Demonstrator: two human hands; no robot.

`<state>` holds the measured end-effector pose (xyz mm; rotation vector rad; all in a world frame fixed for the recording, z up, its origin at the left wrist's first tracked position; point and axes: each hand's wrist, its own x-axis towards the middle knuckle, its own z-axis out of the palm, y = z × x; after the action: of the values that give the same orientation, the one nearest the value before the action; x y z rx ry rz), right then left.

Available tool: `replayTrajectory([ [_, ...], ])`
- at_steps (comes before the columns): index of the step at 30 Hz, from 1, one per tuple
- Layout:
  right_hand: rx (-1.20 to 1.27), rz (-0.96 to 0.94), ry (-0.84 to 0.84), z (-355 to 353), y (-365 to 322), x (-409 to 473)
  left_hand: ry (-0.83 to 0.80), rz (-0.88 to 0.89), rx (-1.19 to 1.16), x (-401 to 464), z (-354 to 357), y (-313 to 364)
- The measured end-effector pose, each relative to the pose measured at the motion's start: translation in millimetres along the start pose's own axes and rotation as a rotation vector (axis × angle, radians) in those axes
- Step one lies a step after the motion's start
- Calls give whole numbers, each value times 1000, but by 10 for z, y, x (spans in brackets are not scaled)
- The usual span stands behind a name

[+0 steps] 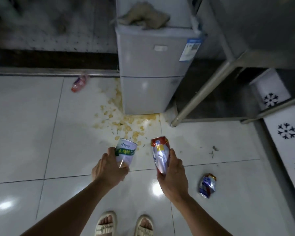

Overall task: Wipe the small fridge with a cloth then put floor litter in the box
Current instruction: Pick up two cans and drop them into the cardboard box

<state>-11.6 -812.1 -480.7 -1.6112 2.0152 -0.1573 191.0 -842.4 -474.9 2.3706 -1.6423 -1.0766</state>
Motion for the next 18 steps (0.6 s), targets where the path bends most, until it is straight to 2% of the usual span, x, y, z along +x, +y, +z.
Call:
replayTrajectory([
  [8,33,39,126,-1381,-245,-793,43,98,-40,-913,-936,815],
  [14,37,170,227,-1935,-300,-1429,11,239,-47,-1404,-1241,1258],
  [18,38,252,314,-2185,-332,-1889,-41,372,53,-1746,-1422,1485],
])
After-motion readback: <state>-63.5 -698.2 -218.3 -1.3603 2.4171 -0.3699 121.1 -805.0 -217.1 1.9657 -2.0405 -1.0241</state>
